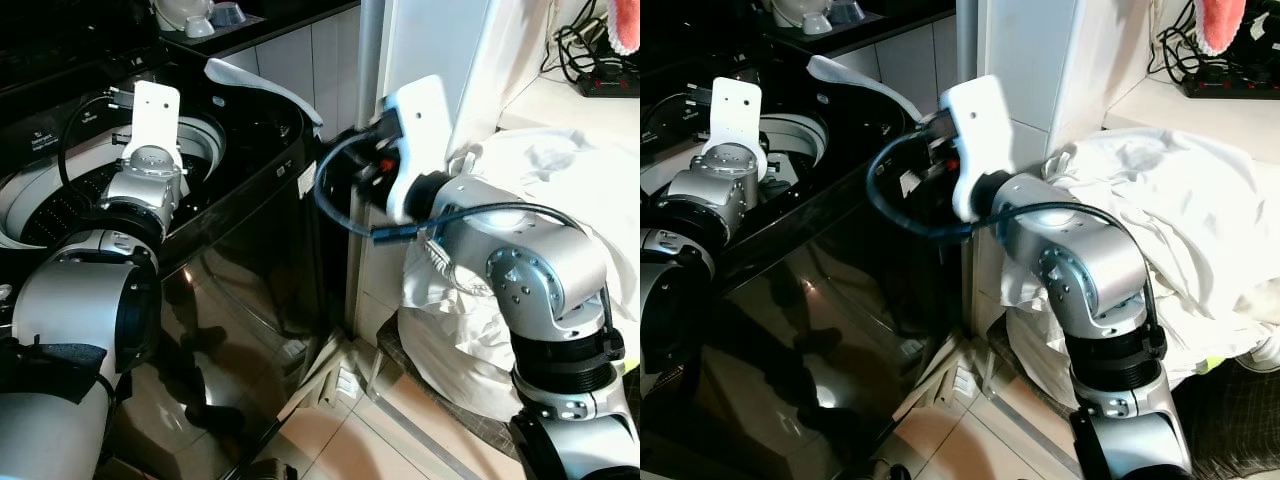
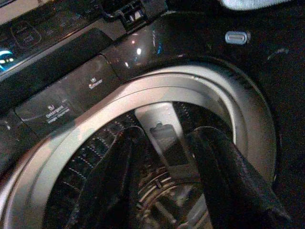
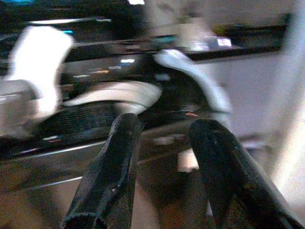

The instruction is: Clothes washing

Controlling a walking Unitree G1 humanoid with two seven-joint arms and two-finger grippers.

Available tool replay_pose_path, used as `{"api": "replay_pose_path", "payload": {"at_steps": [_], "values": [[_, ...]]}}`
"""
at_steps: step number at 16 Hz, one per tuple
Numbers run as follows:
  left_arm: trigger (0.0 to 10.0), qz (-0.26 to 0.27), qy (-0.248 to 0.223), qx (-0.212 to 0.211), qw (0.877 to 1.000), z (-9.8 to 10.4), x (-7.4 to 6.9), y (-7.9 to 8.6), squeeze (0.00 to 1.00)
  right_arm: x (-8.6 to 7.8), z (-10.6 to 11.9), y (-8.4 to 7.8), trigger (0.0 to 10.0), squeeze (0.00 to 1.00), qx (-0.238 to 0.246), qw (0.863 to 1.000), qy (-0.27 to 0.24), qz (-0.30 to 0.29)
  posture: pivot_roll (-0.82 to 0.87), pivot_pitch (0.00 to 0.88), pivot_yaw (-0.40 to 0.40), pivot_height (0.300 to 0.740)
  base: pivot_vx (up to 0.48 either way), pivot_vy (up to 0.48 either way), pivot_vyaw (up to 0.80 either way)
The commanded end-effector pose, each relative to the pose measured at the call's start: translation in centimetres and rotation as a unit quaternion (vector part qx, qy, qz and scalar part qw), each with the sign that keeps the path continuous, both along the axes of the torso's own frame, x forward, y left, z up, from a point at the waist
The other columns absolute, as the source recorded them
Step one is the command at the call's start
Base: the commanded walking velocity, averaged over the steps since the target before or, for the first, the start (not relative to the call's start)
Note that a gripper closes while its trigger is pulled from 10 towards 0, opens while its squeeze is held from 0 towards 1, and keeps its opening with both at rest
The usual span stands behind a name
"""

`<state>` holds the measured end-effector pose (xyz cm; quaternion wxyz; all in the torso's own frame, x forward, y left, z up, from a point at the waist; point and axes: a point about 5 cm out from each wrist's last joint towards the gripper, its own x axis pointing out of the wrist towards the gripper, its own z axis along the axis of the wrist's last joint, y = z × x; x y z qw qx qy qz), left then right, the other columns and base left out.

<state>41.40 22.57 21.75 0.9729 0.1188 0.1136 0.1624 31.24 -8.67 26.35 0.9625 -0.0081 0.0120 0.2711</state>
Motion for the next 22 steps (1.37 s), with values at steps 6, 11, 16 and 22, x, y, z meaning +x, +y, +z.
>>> {"api": "replay_pose_path", "payload": {"at_steps": [6, 11, 16, 22], "values": [[10.0, -0.14, -0.076, -0.184, 0.97, 0.6, 0.8, -6.3, 0.0, 0.1, -0.3, -9.3, 10.0, 1.0, -0.099, 0.966, 0.005, -0.24, -0.08, 0.0, 0.077, 0.74, 0.0, 0.0, 0.0], [10.0, -0.41, -0.202, -0.136, 0.879, 0.7, -5.2, -11.3, 0.0, -1.8, -0.7, -12.7, 10.0, 1.0, -0.149, 0.948, 0.047, -0.279, -0.08, 0.0, 0.062, 0.74, 0.0, 0.0, 0.0], [10.0, -0.465, -0.215, -0.103, 0.853, -1.2, -9.8, -14.2, 0.0, -1.1, 0.4, -16.4, 10.0, 1.0, -0.17, 0.932, 0.056, -0.314, -0.08, 0.0, 0.055, 0.74, 0.0, 0.0, 0.0], [10.0, -0.533, -0.142, -0.065, 0.832, -4.2, -11.9, -16.1, 0.0, 2.0, -0.6, -18.1, 10.0, 1.0, -0.153, 0.951, 0.062, -0.262, -0.08, 0.0, 0.059, 0.74, 0.0, 0.0, 0.0]]}}
